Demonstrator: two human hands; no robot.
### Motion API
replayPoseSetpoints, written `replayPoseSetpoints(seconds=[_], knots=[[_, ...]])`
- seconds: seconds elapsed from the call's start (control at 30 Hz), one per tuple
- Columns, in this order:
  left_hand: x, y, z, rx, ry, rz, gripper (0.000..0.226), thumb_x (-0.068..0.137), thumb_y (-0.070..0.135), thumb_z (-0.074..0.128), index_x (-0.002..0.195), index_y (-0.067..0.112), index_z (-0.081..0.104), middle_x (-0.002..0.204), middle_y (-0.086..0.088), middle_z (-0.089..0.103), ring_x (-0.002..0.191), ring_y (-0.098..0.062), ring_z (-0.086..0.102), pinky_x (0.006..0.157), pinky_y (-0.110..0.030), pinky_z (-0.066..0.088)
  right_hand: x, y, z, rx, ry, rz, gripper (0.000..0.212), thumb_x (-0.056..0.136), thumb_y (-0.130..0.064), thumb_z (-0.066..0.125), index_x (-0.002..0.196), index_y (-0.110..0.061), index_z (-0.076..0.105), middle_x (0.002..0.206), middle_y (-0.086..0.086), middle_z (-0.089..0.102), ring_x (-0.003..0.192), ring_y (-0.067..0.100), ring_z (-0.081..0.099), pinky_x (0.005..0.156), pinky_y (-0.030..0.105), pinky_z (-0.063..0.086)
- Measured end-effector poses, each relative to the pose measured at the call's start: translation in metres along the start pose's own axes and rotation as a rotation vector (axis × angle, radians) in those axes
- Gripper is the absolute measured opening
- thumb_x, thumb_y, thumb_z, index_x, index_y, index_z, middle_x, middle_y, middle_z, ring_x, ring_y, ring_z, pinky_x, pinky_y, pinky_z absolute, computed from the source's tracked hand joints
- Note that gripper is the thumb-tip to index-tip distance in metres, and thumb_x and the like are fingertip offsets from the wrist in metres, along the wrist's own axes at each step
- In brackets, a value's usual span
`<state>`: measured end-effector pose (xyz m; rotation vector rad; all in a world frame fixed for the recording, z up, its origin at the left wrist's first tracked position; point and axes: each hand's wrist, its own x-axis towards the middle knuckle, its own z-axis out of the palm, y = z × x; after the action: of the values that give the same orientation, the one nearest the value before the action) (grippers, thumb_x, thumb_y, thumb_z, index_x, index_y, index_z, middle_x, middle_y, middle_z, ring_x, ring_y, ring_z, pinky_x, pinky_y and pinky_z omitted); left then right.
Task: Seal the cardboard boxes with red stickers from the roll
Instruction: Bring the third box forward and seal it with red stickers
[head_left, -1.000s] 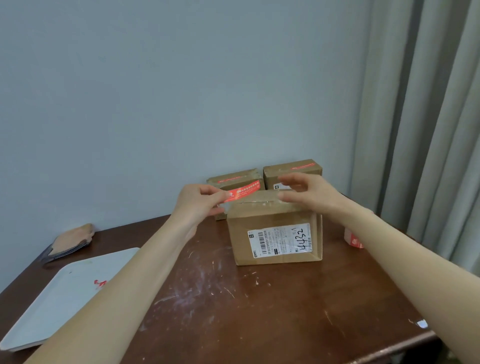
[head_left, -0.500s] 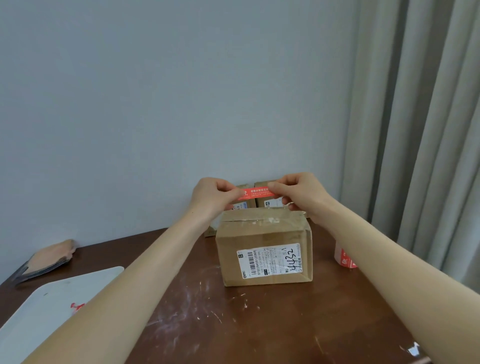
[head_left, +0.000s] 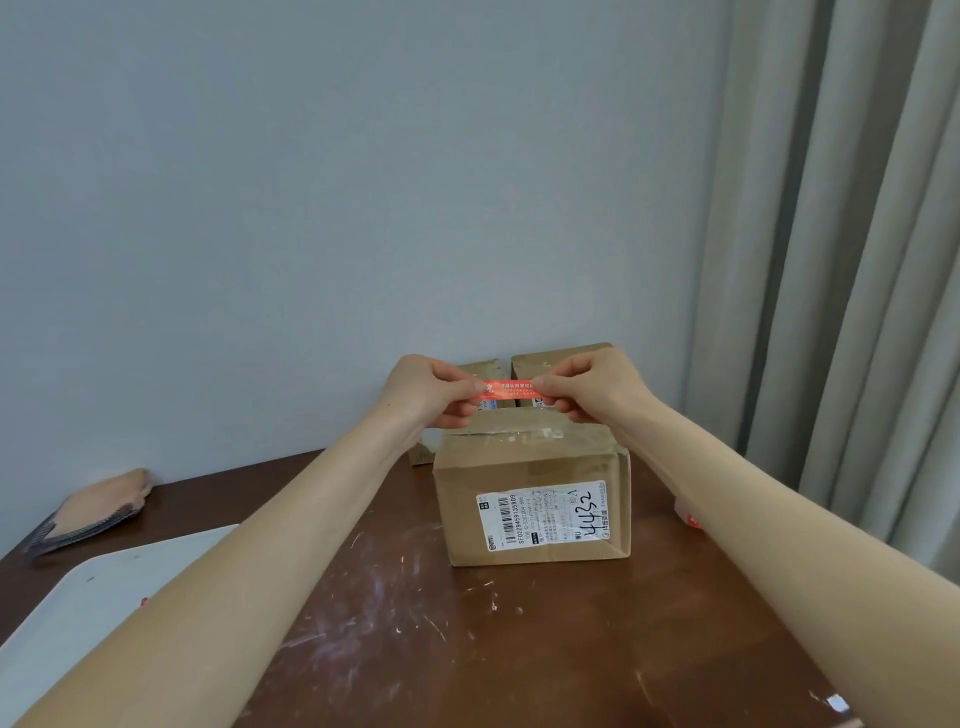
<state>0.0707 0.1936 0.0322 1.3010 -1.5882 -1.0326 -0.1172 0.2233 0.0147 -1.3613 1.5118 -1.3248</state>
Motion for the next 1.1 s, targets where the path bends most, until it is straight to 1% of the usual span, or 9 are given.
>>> replayPoseSetpoints(seconds=[0.13, 0.23, 0.33, 0.43, 0.53, 0.63, 0.73, 0.93, 1.1], knots=[[0.004, -0.01, -0.003, 0.087, 0.011, -0.07, 0.017, 0.078, 0.005, 0.075, 0.091, -0.003, 0.067, 0.069, -0.012, 0.063, 0.042, -0.005, 0.056, 0.048, -0.022, 0.055, 0.003, 0.006, 0.012, -0.092, -0.008, 0.031, 0.011, 0.076, -0.014, 0.08, 0.075, -0.006, 0.072, 0.057, 0.005, 0.064, 0.043, 0.006, 0.052, 0.047, 0.015, 0.047], [0.006, -0.016, -0.005, 0.091, -0.01, -0.108, 0.025, 0.078, 0.002, 0.075, 0.098, -0.002, 0.06, 0.066, -0.012, 0.063, 0.038, -0.005, 0.056, 0.048, -0.023, 0.056, 0.004, 0.009, 0.018, -0.169, -0.01, 0.034, 0.013, 0.075, -0.015, 0.081, 0.078, -0.007, 0.072, 0.062, 0.007, 0.069, 0.047, 0.009, 0.056, 0.054, 0.02, 0.053], [0.007, -0.02, -0.006, 0.127, 0.001, -0.112, 0.014, 0.08, 0.006, 0.074, 0.089, -0.002, 0.065, 0.065, -0.008, 0.062, 0.043, -0.007, 0.055, 0.051, -0.022, 0.056, 0.008, 0.012, 0.022, -0.237, -0.007, 0.019, 0.013, 0.076, -0.019, 0.08, 0.074, -0.01, 0.071, 0.063, 0.007, 0.069, 0.049, 0.01, 0.057, 0.056, 0.024, 0.053], [0.008, -0.024, -0.004, 0.177, 0.02, -0.114, 0.013, 0.083, 0.01, 0.071, 0.09, 0.0, 0.067, 0.064, -0.007, 0.06, 0.045, -0.01, 0.048, 0.043, -0.019, 0.048, 0.013, 0.014, 0.026, -0.331, 0.003, -0.001, 0.017, 0.077, -0.024, 0.079, 0.066, -0.015, 0.07, 0.058, 0.004, 0.069, 0.054, 0.01, 0.059, 0.071, 0.032, 0.056], [0.007, -0.024, -0.001, 0.293, 0.046, -0.092, 0.014, 0.085, 0.016, 0.07, 0.088, 0.003, 0.067, 0.063, -0.004, 0.054, 0.045, -0.013, 0.04, 0.044, -0.022, 0.036, 0.015, 0.013, 0.031, -0.459, 0.021, -0.032, 0.022, 0.077, -0.028, 0.077, 0.06, -0.018, 0.068, 0.044, -0.005, 0.06, 0.063, 0.012, 0.063, 0.073, 0.033, 0.055], [0.007, -0.025, 0.001, 0.373, 0.053, -0.075, 0.02, 0.084, 0.02, 0.07, 0.093, 0.002, 0.069, 0.069, -0.002, 0.051, 0.052, -0.011, 0.038, 0.048, -0.022, 0.03, 0.018, 0.015, 0.034, -0.52, 0.023, -0.042, 0.022, 0.076, -0.03, 0.076, 0.061, -0.016, 0.069, 0.057, 0.001, 0.063, 0.072, 0.018, 0.066, 0.074, 0.034, 0.055], [0.007, -0.027, 0.001, 0.385, 0.044, -0.075, 0.024, 0.085, 0.021, 0.069, 0.098, 0.001, 0.07, 0.063, -0.001, 0.048, 0.052, -0.011, 0.036, 0.048, -0.023, 0.029, 0.021, 0.018, 0.036, -0.566, 0.025, -0.045, 0.021, 0.075, -0.032, 0.075, 0.064, -0.015, 0.07, 0.067, 0.005, 0.067, 0.077, 0.022, 0.068, 0.077, 0.04, 0.056], [0.009, -0.03, 0.001, 0.405, 0.03, -0.079, 0.017, 0.086, 0.02, 0.067, 0.091, 0.004, 0.068, 0.059, -0.001, 0.047, 0.051, -0.01, 0.037, 0.048, -0.022, 0.029, 0.023, 0.018, 0.039, -0.596, 0.011, -0.043, 0.024, 0.075, -0.033, 0.074, 0.079, -0.01, 0.072, 0.079, 0.006, 0.069, 0.079, 0.022, 0.066, 0.077, 0.042, 0.057], [0.01, -0.034, -0.001, 0.412, 0.02, -0.079, 0.02, 0.084, 0.019, 0.069, 0.068, 0.009, 0.062, 0.055, -0.004, 0.048, 0.045, -0.012, 0.037, 0.046, -0.021, 0.029, 0.024, 0.02, 0.04, -0.604, -0.002, -0.034, 0.025, 0.076, -0.035, 0.072, 0.079, -0.01, 0.071, 0.077, 0.006, 0.068, 0.077, 0.022, 0.066, 0.075, 0.04, 0.057]])
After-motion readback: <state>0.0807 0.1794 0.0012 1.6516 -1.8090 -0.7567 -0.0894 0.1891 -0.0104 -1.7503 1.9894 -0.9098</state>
